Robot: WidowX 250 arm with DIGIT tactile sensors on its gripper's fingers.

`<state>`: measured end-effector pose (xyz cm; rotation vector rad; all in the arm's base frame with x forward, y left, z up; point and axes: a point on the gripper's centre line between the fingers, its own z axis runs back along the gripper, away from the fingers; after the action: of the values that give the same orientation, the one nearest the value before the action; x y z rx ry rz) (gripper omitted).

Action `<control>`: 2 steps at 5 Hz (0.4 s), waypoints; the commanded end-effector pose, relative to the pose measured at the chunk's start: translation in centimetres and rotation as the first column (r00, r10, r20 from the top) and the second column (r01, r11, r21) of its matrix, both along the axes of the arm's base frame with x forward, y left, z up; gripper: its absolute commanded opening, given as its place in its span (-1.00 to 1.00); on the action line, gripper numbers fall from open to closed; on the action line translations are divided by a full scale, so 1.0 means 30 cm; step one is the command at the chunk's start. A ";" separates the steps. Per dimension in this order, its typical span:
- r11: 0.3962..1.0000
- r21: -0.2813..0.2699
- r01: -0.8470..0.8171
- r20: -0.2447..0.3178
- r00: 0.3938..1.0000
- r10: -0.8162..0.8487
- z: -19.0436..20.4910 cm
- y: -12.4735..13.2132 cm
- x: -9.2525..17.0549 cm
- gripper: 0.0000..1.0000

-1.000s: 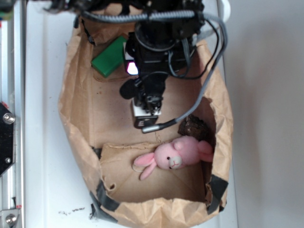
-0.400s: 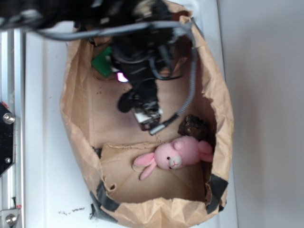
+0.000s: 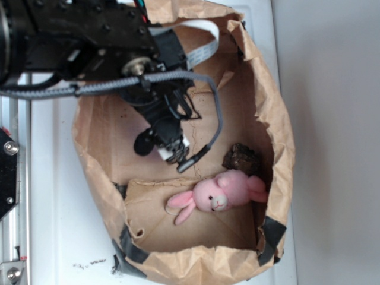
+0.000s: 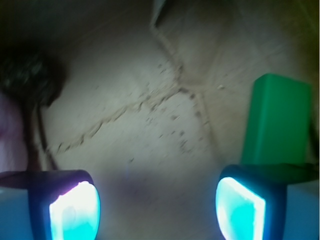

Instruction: Grab the green block.

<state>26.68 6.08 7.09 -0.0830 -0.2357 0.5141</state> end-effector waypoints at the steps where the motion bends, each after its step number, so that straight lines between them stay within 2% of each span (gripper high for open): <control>1: 0.998 -0.003 -0.060 0.033 0.998 0.060 0.044 0.055 0.077 1.00; 2: 0.996 0.017 -0.090 0.018 0.996 0.090 0.031 0.091 0.094 1.00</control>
<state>28.24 8.38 6.39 -0.0645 -0.2064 0.5933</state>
